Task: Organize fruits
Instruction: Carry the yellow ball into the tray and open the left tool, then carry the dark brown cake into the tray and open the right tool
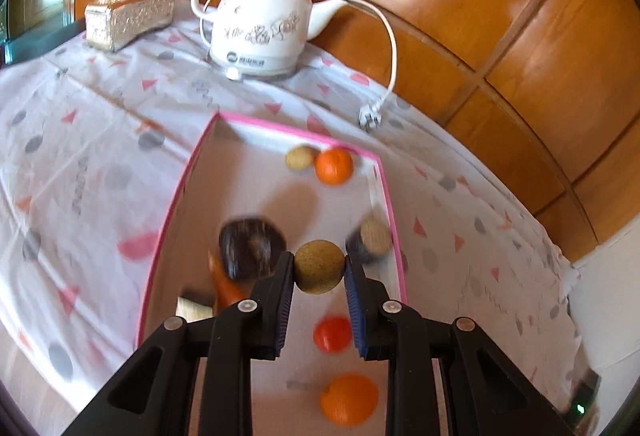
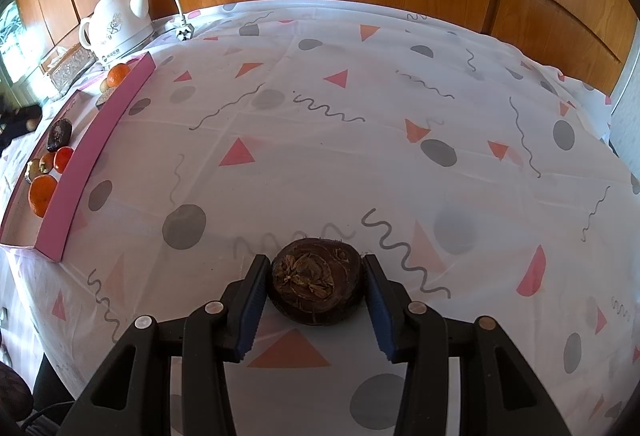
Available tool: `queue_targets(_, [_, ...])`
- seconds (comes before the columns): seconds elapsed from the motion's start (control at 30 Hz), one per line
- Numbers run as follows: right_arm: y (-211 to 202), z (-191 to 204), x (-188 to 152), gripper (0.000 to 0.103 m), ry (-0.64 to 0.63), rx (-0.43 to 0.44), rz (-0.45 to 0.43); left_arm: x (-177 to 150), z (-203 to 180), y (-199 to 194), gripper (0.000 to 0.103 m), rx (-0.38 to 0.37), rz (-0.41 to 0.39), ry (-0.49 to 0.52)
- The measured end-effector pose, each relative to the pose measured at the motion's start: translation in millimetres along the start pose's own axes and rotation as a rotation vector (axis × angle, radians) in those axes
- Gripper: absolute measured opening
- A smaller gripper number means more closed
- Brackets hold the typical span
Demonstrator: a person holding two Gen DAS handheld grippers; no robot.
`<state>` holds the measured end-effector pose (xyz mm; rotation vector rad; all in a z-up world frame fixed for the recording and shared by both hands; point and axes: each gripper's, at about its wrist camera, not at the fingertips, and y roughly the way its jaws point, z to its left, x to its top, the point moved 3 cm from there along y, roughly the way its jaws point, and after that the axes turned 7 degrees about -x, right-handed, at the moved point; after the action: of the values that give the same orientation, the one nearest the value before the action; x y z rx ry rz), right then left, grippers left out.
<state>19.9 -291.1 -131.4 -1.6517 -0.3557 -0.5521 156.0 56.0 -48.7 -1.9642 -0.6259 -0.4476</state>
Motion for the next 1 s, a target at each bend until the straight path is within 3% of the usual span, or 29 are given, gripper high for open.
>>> queue_targets(0.07, [0, -1, 0, 0.047, 0.0, 0.0, 0.0, 11, -1, 6, 0.025, 0.017, -0.02, 0.024])
queue_targets(0.23, [0, 0, 0, 0.047, -0.002, 0.0, 0.0, 20, 3, 16, 0.05, 0.024, -0.011, 0.014])
queue_targets(0.53, [-1, 0, 0, 0.047, 0.002, 0.001, -0.005, -20, 9, -19, 0.051, 0.147, -0.065, 0.07])
queue_targets(1.0, [-1, 0, 0, 0.047, -0.004, -0.008, -0.008, -69, 5, -69, 0.066, 0.211, -0.117, 0.134])
